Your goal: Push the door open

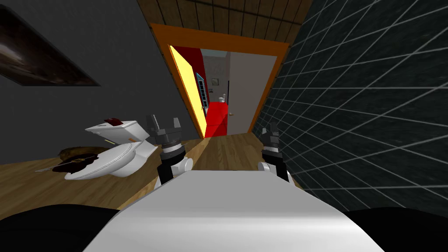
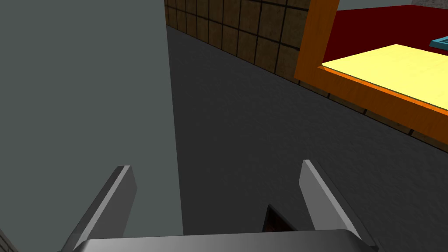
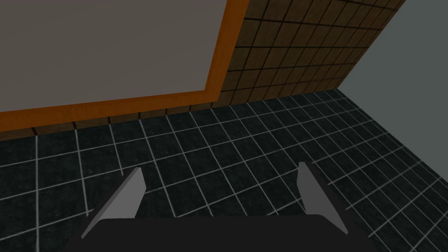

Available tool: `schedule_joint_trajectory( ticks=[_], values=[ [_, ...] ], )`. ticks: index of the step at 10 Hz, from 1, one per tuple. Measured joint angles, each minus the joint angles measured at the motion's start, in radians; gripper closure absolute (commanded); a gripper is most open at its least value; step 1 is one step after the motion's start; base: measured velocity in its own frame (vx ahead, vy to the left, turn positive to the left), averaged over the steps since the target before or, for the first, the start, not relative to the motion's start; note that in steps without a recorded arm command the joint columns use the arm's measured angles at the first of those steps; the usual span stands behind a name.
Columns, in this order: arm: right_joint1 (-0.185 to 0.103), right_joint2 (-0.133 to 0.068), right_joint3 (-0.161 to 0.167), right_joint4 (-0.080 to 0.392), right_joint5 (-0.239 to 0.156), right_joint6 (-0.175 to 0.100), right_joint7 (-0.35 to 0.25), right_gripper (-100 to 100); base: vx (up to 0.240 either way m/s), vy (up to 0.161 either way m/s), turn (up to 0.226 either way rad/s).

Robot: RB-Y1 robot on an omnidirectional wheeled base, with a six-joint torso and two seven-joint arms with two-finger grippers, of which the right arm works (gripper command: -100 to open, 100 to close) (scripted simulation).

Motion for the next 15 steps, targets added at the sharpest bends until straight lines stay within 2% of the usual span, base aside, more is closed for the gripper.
schedule_joint_trajectory(
  ticks=[7, 11, 15],
  values=[
    [-0.046, -0.049, 0.002, 0.132, -0.001, -0.035, -0.009, -100, 0.136, -0.001, 0.023],
    [-0.076, -0.063, 0.005, 0.198, 0.001, -0.048, -0.010, -100, 0.094, -0.020, 0.021],
    [-0.105, -0.081, 0.009, 0.291, 0.001, -0.079, -0.015, -100, 0.125, -0.017, 0.029]
  ],
)
